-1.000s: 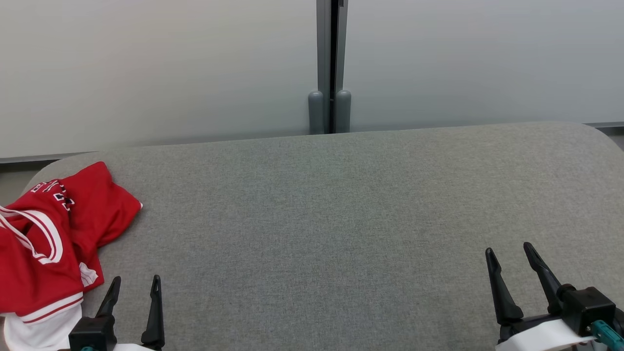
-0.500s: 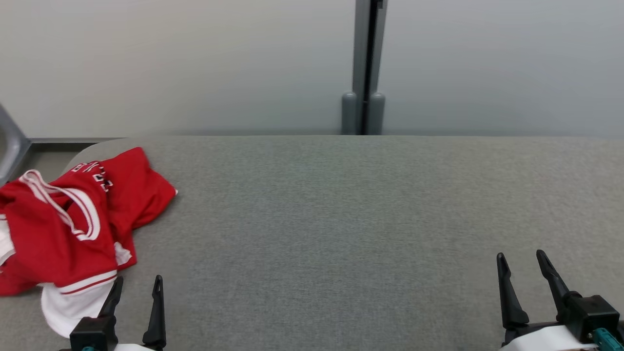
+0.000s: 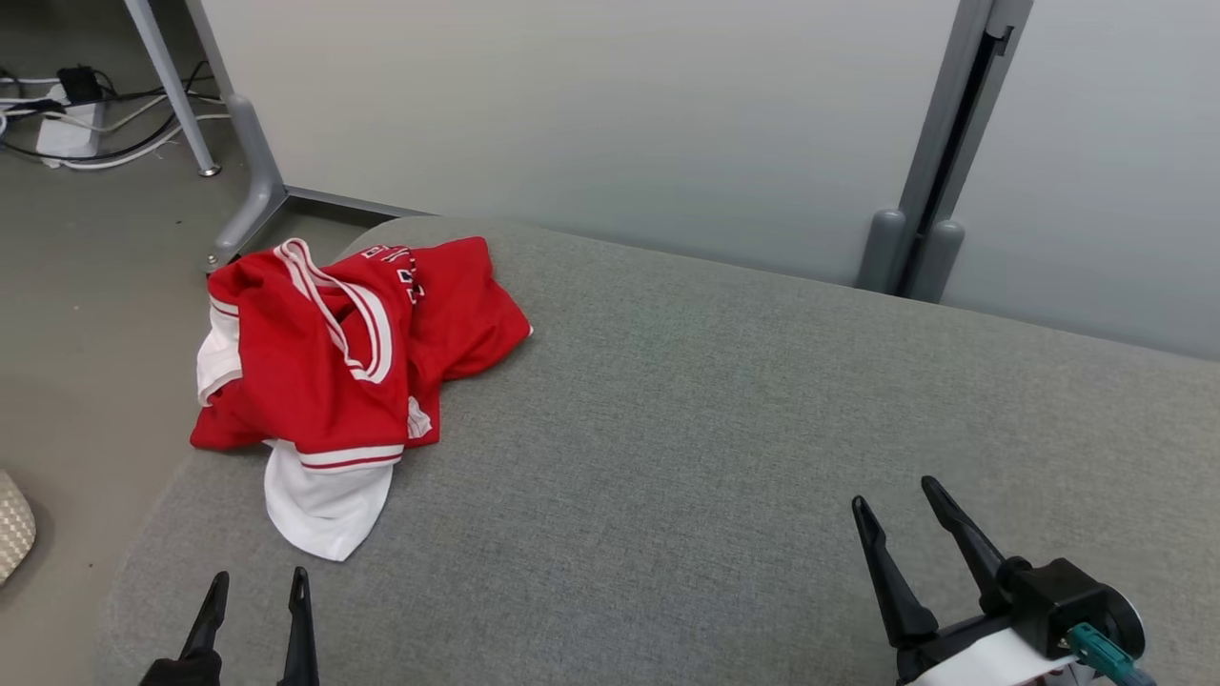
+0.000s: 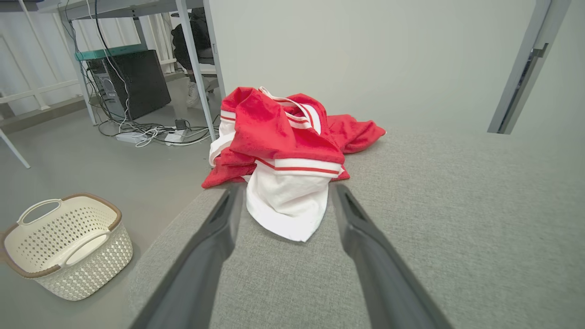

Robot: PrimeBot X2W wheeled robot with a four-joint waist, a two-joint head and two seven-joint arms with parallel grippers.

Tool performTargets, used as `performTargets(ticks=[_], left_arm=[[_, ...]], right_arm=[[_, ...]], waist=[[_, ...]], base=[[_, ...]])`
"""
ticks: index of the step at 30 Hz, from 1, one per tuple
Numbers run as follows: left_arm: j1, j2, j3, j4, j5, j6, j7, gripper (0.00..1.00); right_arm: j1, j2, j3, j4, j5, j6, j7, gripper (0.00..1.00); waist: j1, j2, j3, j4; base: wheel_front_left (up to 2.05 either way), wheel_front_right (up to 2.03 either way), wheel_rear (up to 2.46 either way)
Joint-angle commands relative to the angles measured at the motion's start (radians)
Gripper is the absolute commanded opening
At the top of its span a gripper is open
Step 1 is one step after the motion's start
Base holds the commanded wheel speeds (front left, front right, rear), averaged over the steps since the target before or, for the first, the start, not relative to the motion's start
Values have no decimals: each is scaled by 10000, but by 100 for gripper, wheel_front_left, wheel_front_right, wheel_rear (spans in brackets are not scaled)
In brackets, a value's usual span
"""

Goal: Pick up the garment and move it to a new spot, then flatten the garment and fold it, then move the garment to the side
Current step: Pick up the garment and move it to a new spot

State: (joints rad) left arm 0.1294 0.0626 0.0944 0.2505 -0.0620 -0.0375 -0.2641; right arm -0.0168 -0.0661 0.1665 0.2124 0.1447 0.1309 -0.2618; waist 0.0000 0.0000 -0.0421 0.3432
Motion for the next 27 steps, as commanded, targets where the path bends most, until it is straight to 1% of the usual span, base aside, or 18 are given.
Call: performTargets(ticks=[1,3,5,8,9,11,16,19,23,24,25,26,27], left_arm=[[-244,15,-62,-118,-28,14,-7,100],[-514,9,-100,-172,-93,-41,-7,100],[-922,206,4,160,-201,-101,95,100],[-2147,358,-91,690,-237,-191,662,100],[-2147,358,-91,690,-237,-191,662,100],[-2985,432,-150,1075,-308,-207,1274,100],[-5135,673,-150,2051,-449,-123,2627,100],[-6061,860,-37,3028,-478,138,3365,100],[-6969,993,8,4350,-577,238,3708,100],[-7058,985,14,4701,-645,212,3736,94],[-7159,1002,41,5034,-693,181,3775,53],[-7256,1054,7,5310,-690,123,3730,0],[-7323,1124,-12,5584,-677,116,3661,0]], right_arm=[[-54,-44,71,-1,72,-2,-50,100],[-64,-74,171,-58,112,-2,-50,100],[-119,-176,230,-155,143,-2,-50,100],[-388,-458,315,-363,122,-2,-48,100],[-388,-458,315,-363,122,-2,-48,100],[-641,-701,479,-502,113,-2,-50,100],[-1379,-1207,816,-769,250,-2,-48,100],[-1698,-1410,1042,-854,364,-2,-48,100],[-1948,-1614,1149,-954,565,-2,-48,100],[-1969,-1635,1146,-959,606,-2,-48,100],[-1984,-1644,1134,-951,631,-2,-48,100],[-2008,-1650,1146,-926,667,-2,-50,100],[-2018,-1645,1130,-898,684,-2,-48,100]], waist=[[0,0,66,77],[0,0,175,77],[0,0,404,58],[0,0,1123,13],[0,0,1123,13],[0,0,1716,-79],[0,0,3113,-353],[0,0,3738,-546],[0,0,4177,-744],[0,0,4206,-778],[0,0,4212,-810],[0,0,4181,-845],[0,0,4121,-878]], base=[[0,0,0],[0,0,0],[0,0,0],[0,0,0],[0,0,0],[0,0,0],[0,0,0],[0,0,0],[0,0,0],[0,0,0],[0,0,0],[0,0,0],[0,0,0]])
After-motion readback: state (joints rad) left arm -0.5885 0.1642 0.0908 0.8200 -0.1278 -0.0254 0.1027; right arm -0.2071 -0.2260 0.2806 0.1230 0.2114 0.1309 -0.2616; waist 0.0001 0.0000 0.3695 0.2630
